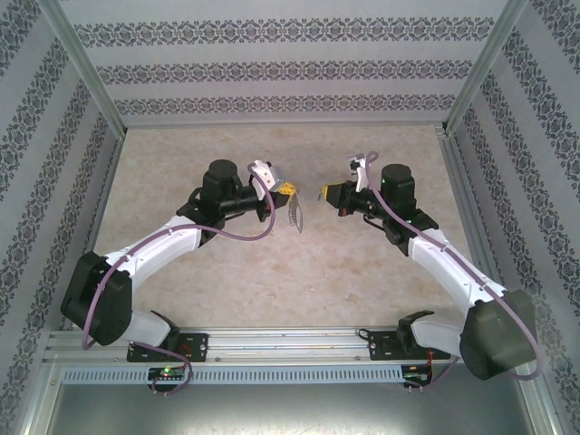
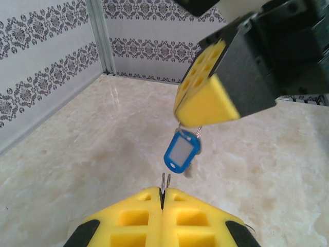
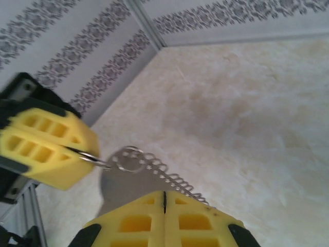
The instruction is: Put the keys on the keyring
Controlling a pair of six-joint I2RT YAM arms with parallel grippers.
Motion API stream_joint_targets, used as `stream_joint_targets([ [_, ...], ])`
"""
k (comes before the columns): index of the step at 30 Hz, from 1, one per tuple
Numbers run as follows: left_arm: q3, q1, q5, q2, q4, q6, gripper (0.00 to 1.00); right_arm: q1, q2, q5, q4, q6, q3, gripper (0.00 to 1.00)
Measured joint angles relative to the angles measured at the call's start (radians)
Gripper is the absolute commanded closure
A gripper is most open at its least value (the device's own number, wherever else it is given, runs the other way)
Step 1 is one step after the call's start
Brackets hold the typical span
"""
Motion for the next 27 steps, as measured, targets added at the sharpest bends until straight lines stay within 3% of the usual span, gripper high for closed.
stream_joint_targets([
  [12,0.008,0.000,0.030,0.032,0.021,-0.011,1.00,0.001,-0.062,-0.106,0.137,0.037,-0.028,1.00],
  [27,0.025,-0.013,0.092,0.035,0.037,-0.026,1.00,0.064,-0.028,-0.113,0.172,0.006,-0.028,1.00],
])
